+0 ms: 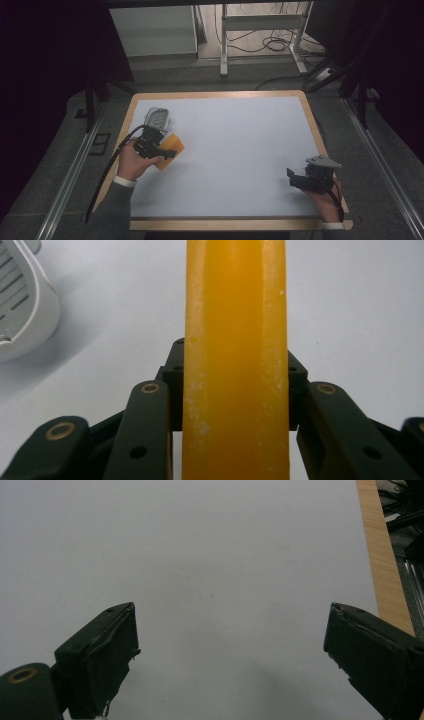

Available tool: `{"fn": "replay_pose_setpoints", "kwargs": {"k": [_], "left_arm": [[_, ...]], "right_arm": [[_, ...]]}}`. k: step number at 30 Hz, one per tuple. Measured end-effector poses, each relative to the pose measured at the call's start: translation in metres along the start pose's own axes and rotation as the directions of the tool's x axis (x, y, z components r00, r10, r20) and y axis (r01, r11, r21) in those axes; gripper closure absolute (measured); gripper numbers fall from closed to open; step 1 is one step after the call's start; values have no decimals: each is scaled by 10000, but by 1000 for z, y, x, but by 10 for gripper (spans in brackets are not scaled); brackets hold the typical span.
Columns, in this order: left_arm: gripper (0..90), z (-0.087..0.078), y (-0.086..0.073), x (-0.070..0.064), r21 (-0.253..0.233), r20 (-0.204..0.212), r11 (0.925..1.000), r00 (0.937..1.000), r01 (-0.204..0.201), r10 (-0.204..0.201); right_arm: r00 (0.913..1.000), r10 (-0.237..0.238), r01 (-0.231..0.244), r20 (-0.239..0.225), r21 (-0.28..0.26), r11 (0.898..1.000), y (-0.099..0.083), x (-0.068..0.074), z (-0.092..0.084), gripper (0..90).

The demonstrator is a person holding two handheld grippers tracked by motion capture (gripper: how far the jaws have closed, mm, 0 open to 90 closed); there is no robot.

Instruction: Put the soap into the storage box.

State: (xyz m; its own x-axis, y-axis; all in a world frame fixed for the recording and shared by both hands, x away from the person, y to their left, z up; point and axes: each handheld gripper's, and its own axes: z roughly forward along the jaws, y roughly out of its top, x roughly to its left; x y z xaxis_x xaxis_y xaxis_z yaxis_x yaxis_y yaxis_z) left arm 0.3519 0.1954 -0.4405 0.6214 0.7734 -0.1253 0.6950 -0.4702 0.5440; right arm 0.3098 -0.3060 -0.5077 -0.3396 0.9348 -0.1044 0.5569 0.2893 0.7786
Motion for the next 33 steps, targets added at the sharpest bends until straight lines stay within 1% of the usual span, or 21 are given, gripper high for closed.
{"fn": "replay_pose_setpoints", "kwargs": {"k": [5,12,13,15,16,20,21,23,24,27,28,30,33], "left_arm": [[609,-2,2,7,-71,-74,9998,9998,166,-166],[608,-4,6,12,-42,-184,9999,9997,157,-158],[608,-5,8,12,-101,-176,9998,9997,192,-194],[609,-6,9,13,-72,-185,9999,9997,142,-143],[608,-7,10,14,-156,-195,9997,9996,206,-209],[609,-9,11,16,-263,-208,9993,9995,248,-254],[609,-9,12,17,-350,-174,9988,9992,351,-357],[609,-9,13,19,-383,-191,9985,9990,396,-403],[609,-10,13,20,-326,-187,9988,9991,371,-377],[608,-10,15,22,-405,-186,9981,9987,471,-479],[608,-10,15,23,-368,-185,9984,9989,421,-428],[608,-10,16,25,-390,-192,9977,9983,551,-558],[608,-10,17,28,-361,-217,9979,9983,540,-548]], "right_arm": [[10000,44,-44,16,7,10000,0,0,0,73],[9999,88,-88,85,3,10000,0,-1,-1,73],[9999,84,-84,86,-2,10000,0,-1,-1,73],[9999,77,-77,86,2,10000,0,-1,-1,73],[9999,75,-75,89,1,10000,0,-1,-1,73],[9999,93,-92,100,-41,9999,0,-1,-1,73],[9999,93,-92,100,-41,9999,0,-1,-1,73],[9999,106,-106,108,-47,9999,0,-2,-1,73],[9999,106,-106,108,-47,9999,0,-2,-1,73],[9999,74,-74,106,-26,10000,0,-2,-1,73],[9999,74,-74,106,-26,10000,0,-2,-1,73],[9999,61,-61,114,8,10000,0,-2,-1,73],[9999,68,-68,127,14,10000,0,-2,0,73]]}}
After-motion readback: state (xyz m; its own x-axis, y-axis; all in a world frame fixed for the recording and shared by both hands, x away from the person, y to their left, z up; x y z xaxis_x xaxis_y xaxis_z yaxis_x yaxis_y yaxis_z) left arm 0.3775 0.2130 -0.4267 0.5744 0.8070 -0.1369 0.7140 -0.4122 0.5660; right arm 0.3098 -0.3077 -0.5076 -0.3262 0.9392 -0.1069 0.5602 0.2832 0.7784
